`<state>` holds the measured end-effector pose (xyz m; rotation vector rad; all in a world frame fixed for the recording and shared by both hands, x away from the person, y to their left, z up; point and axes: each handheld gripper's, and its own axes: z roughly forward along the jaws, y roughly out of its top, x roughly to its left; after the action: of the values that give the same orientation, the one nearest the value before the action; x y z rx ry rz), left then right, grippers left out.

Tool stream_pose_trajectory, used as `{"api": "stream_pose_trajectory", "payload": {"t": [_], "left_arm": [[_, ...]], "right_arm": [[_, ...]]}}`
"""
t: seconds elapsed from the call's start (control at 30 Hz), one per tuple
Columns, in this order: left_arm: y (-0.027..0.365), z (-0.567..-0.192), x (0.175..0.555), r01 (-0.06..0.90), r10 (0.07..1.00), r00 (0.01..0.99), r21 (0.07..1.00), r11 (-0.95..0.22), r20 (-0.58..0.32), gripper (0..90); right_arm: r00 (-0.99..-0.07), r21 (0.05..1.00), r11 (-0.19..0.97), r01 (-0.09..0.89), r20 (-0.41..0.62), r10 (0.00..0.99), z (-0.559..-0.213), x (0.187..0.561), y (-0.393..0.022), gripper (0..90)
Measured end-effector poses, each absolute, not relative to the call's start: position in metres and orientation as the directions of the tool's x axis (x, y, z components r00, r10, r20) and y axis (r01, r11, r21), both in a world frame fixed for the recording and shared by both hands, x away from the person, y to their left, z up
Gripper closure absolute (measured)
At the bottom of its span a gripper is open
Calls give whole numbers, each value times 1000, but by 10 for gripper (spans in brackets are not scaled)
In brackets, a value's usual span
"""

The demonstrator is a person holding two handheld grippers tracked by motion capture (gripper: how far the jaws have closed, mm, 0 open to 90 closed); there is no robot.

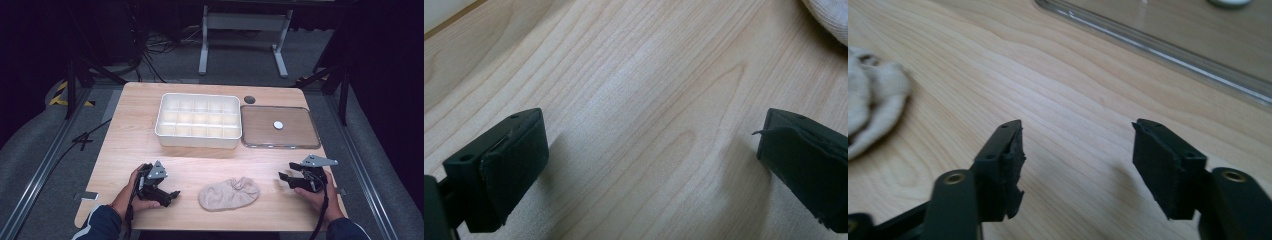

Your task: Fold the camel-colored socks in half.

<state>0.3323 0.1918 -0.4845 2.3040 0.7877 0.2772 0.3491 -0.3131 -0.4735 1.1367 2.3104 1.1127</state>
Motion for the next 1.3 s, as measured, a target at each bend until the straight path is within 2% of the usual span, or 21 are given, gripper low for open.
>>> {"api": "stream_pose_trajectory", "payload": {"t": [0.17, 0.47, 0.83, 0.93, 0.97, 1.03, 1.23, 1.3], "left_arm": [[192, -484, 332, 463, 607, 794, 664, -588, -17, 3], [192, -484, 332, 461, 606, 795, 663, -590, -14, 3], [192, -484, 333, 464, 610, 793, 663, -588, -14, 5], [193, -483, 333, 467, 625, 781, 667, -580, -4, 41], [193, -483, 333, 472, 628, 778, 668, -576, -8, 73], [193, -482, 332, 475, 631, 776, 674, -566, -16, 106], [185, -478, 330, 472, 613, 789, 673, -570, -35, 236], [179, -476, 328, 473, 603, 796, 671, -570, -49, 251]], "right_arm": [[-684, 795, 394, 462, 36, 729, -463, 341, -297, 492], [-747, 818, 402, 412, 51, 663, -452, 330, -268, 546], [-872, 795, 506, 334, 57, 486, -452, 314, -207, 684], [-890, 783, 530, 326, 64, 452, -456, 312, -194, 707], [-906, 776, 548, 311, 68, 417, -459, 309, -182, 749], [-916, 774, 558, 300, 70, 395, -462, 308, -173, 769], [-932, 753, 599, 272, 51, 359, -469, 305, -151, 781], [-936, 746, 609, 270, 53, 349, -471, 305, -146, 783]]}}
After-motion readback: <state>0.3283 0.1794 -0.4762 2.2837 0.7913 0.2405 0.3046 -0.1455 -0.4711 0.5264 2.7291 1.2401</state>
